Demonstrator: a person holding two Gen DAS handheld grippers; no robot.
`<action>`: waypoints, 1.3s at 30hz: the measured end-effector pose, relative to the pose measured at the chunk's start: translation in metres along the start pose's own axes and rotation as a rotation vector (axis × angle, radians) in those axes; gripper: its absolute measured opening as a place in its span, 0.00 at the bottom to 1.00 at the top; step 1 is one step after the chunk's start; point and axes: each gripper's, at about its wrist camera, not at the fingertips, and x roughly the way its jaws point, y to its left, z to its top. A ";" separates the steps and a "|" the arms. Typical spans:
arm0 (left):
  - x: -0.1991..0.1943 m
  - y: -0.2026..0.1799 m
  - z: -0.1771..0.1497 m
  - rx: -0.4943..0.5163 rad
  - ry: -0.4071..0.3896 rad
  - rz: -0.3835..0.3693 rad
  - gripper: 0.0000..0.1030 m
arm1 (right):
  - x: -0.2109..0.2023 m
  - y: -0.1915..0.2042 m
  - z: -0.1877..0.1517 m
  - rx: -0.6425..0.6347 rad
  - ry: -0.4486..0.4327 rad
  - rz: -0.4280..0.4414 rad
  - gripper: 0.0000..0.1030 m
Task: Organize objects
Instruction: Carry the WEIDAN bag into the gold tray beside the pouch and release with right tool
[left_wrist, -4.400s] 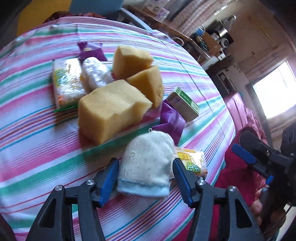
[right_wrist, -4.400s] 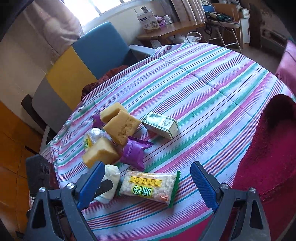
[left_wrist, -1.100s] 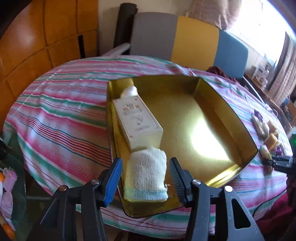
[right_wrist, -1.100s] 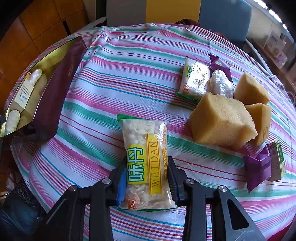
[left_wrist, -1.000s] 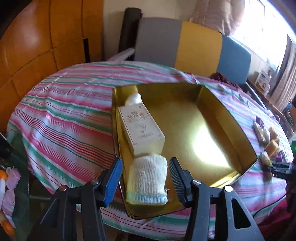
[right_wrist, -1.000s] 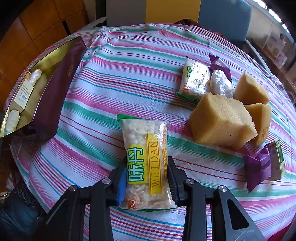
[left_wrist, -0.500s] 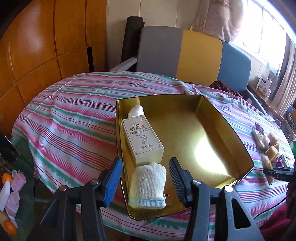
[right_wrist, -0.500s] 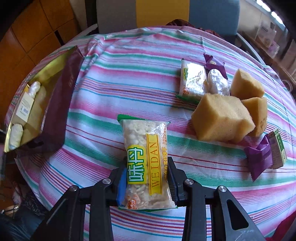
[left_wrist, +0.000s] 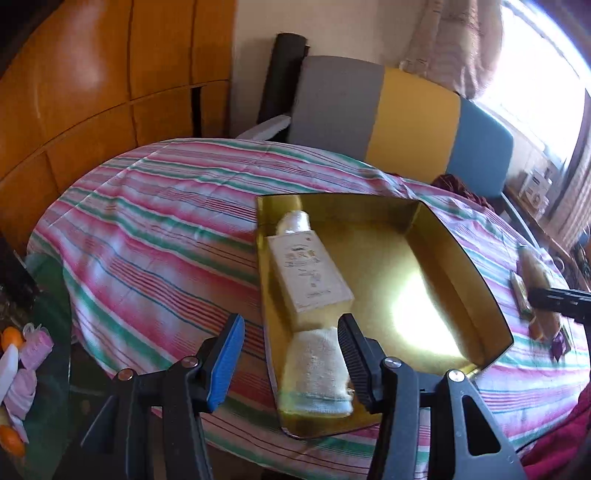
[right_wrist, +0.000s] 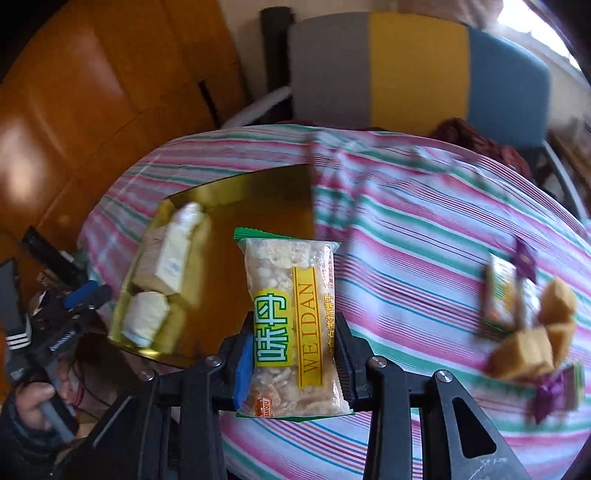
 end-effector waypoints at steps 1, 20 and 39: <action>0.000 0.006 0.000 -0.014 -0.002 0.009 0.52 | 0.008 0.011 0.005 -0.018 0.010 0.013 0.37; 0.010 0.046 -0.007 -0.113 0.021 0.026 0.51 | 0.137 0.136 -0.006 -0.149 0.297 0.125 0.48; -0.007 0.016 -0.004 -0.021 -0.017 0.018 0.51 | 0.099 0.119 -0.002 -0.093 0.126 0.106 0.64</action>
